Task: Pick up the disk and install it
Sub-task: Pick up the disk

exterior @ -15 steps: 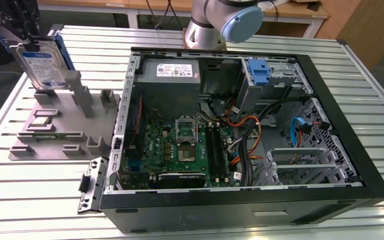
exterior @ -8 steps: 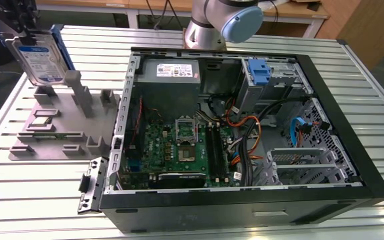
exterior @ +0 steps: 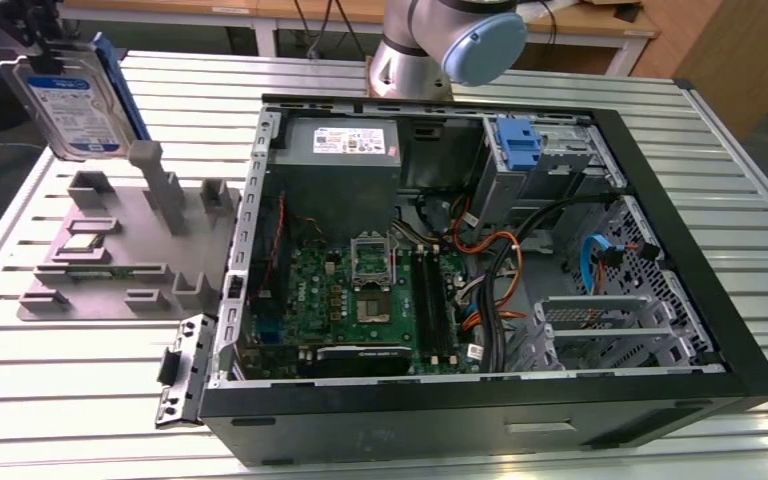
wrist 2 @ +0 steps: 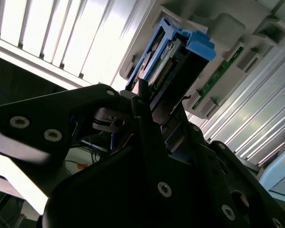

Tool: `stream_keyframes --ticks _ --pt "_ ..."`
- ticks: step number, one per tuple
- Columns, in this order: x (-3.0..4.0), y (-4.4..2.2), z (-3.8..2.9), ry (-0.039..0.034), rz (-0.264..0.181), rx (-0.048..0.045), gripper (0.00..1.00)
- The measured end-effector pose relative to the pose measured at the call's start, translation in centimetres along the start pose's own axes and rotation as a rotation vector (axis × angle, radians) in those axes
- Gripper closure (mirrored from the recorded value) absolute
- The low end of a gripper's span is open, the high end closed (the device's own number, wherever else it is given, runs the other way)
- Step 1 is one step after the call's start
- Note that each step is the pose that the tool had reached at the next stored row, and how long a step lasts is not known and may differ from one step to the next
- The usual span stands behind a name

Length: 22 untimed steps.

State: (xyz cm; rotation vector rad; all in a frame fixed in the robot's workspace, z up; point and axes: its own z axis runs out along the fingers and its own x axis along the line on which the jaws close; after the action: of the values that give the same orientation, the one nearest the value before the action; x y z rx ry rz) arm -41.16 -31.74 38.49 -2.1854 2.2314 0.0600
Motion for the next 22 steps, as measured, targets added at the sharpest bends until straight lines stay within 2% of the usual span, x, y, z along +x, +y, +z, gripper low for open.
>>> stream_keyframes --ticks 6,12,14,22 --pt "-0.05 0.02 -1.30 0.0000 0.000 0.0000 0.65" --pt "-0.06 0.02 -1.53 0.0004 0.000 -0.0001 0.65" --pt "-0.07 0.02 -1.80 0.0005 0.000 -0.0003 0.65" --pt "-0.14 0.05 -3.56 0.0003 0.000 0.0001 0.65"
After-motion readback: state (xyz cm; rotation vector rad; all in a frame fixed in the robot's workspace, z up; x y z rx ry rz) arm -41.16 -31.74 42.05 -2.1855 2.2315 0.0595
